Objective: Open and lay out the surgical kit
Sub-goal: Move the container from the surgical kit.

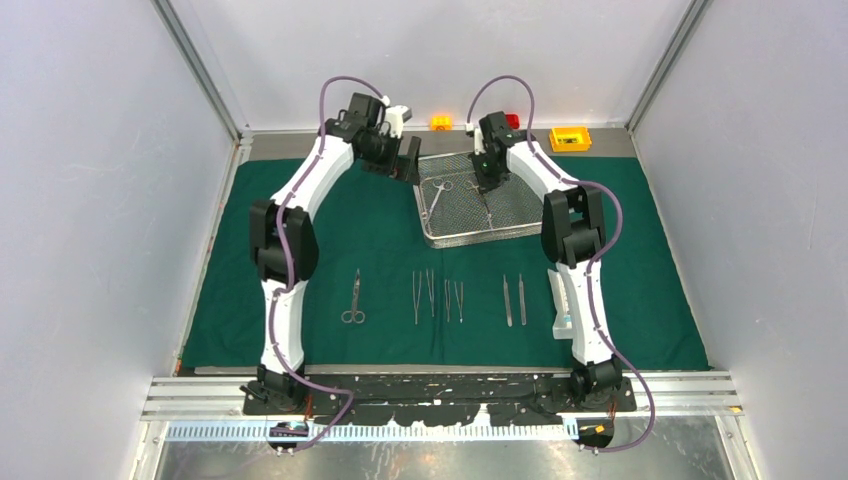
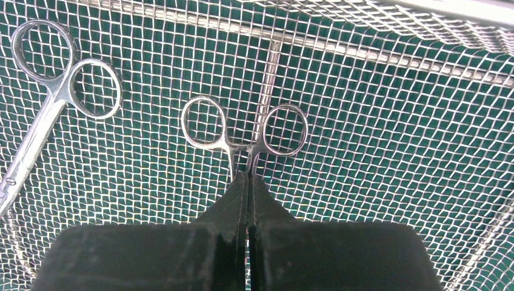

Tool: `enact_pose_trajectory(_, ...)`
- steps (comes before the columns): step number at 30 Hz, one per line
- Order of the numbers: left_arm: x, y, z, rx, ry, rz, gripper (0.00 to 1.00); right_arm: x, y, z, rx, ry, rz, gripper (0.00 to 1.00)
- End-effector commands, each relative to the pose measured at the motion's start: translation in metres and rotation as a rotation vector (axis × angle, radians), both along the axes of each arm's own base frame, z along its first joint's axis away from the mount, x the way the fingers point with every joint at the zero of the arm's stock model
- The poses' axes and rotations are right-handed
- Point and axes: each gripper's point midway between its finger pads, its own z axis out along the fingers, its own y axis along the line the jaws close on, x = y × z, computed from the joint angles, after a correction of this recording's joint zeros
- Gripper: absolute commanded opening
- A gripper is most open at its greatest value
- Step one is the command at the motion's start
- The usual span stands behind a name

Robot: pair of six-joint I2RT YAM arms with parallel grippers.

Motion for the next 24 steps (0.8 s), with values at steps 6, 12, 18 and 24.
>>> enact_pose_trajectory(6,0.011,-0.026,-0.011,-0.091,0.079,0.016,1.0,0.014,0.004,0.06,0.077,-0.147,-0.036,0.01)
enact_pose_trajectory(12,0.011,-0.03,-0.019,-0.075,0.084,0.022,1.0,0.013,0.005,0.071,0.089,-0.165,-0.034,0.01)
enact_pose_trajectory(18,0.01,-0.034,-0.031,-0.047,0.091,0.017,1.0,0.012,0.004,0.078,0.087,-0.176,-0.031,0.01)
enact_pose_trajectory(24,0.014,-0.036,-0.05,0.023,0.087,0.009,0.91,0.003,0.0,0.089,0.088,-0.2,-0.014,0.2)
